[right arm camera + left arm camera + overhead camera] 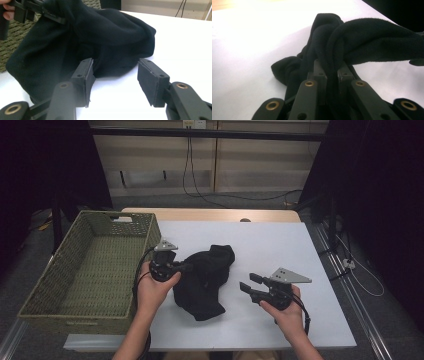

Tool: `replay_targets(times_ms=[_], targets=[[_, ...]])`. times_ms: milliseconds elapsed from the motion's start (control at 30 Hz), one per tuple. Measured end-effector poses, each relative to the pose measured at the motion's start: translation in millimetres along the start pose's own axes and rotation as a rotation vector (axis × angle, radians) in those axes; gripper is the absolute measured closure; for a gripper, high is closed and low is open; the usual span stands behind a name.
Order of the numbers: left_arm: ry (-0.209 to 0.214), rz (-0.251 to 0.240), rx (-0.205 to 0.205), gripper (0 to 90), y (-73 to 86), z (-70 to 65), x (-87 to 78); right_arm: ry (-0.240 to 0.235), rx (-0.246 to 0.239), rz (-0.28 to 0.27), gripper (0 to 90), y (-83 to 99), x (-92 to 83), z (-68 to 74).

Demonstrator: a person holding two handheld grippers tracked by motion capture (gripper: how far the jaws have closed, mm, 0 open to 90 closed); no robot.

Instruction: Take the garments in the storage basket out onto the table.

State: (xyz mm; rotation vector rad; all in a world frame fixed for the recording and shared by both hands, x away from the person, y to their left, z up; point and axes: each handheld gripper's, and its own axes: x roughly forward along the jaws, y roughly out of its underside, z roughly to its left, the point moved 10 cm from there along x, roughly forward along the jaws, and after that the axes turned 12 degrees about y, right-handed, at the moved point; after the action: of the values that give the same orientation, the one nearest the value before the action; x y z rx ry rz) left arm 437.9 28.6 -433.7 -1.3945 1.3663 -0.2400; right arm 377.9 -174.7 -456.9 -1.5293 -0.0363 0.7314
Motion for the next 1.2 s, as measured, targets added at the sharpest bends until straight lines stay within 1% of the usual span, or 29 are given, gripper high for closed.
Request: replay_targets(times_ms=[100,133,167,233,267,367,400,433,467,500,533,633,667,700,733,767,800,833,867,933,967,1000,1033,1067,1100,1133,1167,1200], targets=[[-0.011,-0.002,0.000,82.4,-0.4,2.2,-3.6,-0.001,0.000,0.008,45.5,2.0,1.6,0.7],[-0.023,-0.010,-0.005,82.4,-1.5,5.5,-8.2,-0.004,-0.006,0.015,44.4,3.9,3.1,1.7],[-0.026,-0.019,-0.014,82.4,-2.1,6.5,-10.3,-0.004,-0.007,0.019,44.3,4.8,3.7,2.0],[-0.030,-0.019,-0.013,82.4,-2.1,8.0,-12.6,-0.006,-0.006,0.020,44.2,5.2,4.2,2.5],[-0.047,-0.022,-0.013,82.4,-1.8,11.3,-15.6,-0.005,-0.012,0.024,43.8,6.6,5.0,2.0],[-0.054,-0.017,-0.019,82.4,0.2,13.1,-15.8,-0.006,-0.005,0.026,43.4,7.0,6.0,2.6],[-0.067,-0.005,-0.013,82.3,2.4,15.5,-15.3,-0.007,-0.006,0.026,43.4,7.2,6.4,2.8],[-0.067,-0.005,-0.013,82.3,2.4,15.5,-15.3,-0.009,-0.007,0.027,43.4,7.5,6.8,3.2],[-0.081,0.000,-0.011,82.3,2.9,15.5,-14.4,-0.009,-0.011,0.030,43.4,8.1,7.1,3.3],[-0.081,0.000,-0.011,82.4,2.9,15.5,-14.4,-0.009,-0.011,0.030,43.4,8.1,7.1,3.3],[-0.076,0.006,-0.002,82.3,3.4,14.7,-13.3,-0.012,-0.008,0.032,43.3,8.0,7.8,4.5],[-0.077,0.016,-0.005,82.0,5.5,14.7,-10.3,-0.015,-0.016,0.032,43.3,8.3,8.6,4.8],[-0.082,0.030,-0.010,81.8,9.1,15.0,-6.1,-0.016,-0.010,0.035,43.1,8.8,9.1,5.8],[-0.082,0.030,-0.010,81.7,9.1,15.0,-6.1,-0.016,-0.010,0.035,43.1,8.8,9.1,5.8],[-0.084,0.042,-0.002,81.7,11.5,15.8,-3.4,-0.017,-0.012,0.036,43.0,9.2,9.5,6.0],[-0.088,0.045,-0.003,81.7,12.6,16.0,-1.5,-0.018,-0.016,0.038,42.8,9.8,9.8,6.3],[-0.091,0.061,0.004,81.3,15.9,16.7,3.7,-0.019,-0.018,0.042,42.7,10.5,9.9,7.0],[-0.091,0.061,0.004,80.6,15.9,16.7,3.7,-0.019,-0.018,0.042,42.7,10.5,9.9,7.0],[-0.099,0.076,0.003,79.6,20.1,17.6,9.6,-0.021,-0.017,0.042,42.7,10.6,10.1,7.8],[-0.103,0.086,0.009,78.0,22.2,18.7,12.4,-0.021,-0.017,0.042,42.7,10.7,10.3,7.9],[-0.114,0.091,0.014,74.0,24.2,20.4,15.4,-0.021,-0.017,0.044,42.7,11.0,10.4,8.1],[-0.128,0.106,0.018,64.9,28.3,24.2,19.7,-0.022,-0.021,0.045,42.4,11.5,10.6,7.9],[-0.128,0.106,0.018,59.1,28.3,24.2,19.7,-0.022,-0.021,0.045,42.4,11.5,10.6,7.9],[-0.149,0.107,0.023,50.4,30.5,28.5,23.5,-0.023,-0.023,0.046,42.3,11.8,10.6,8.1],[-0.149,0.107,0.023,41.5,30.5,28.5,23.5,-0.023,-0.023,0.046,42.3,11.8,10.6,8.1],[-0.162,0.114,0.027,34.4,32.4,31.9,25.9,-0.025,-0.024,0.048,42.1,12.1,10.7,8.6],[-0.162,0.114,0.027,29.8,32.4,31.9,25.9,-0.025,-0.024,0.048,42.1,12.1,10.7,8.6],[-0.161,0.121,0.040,25.7,33.5,32.3,28.6,-0.025,-0.028,0.049,42.0,12.4,10.9,9.1]])
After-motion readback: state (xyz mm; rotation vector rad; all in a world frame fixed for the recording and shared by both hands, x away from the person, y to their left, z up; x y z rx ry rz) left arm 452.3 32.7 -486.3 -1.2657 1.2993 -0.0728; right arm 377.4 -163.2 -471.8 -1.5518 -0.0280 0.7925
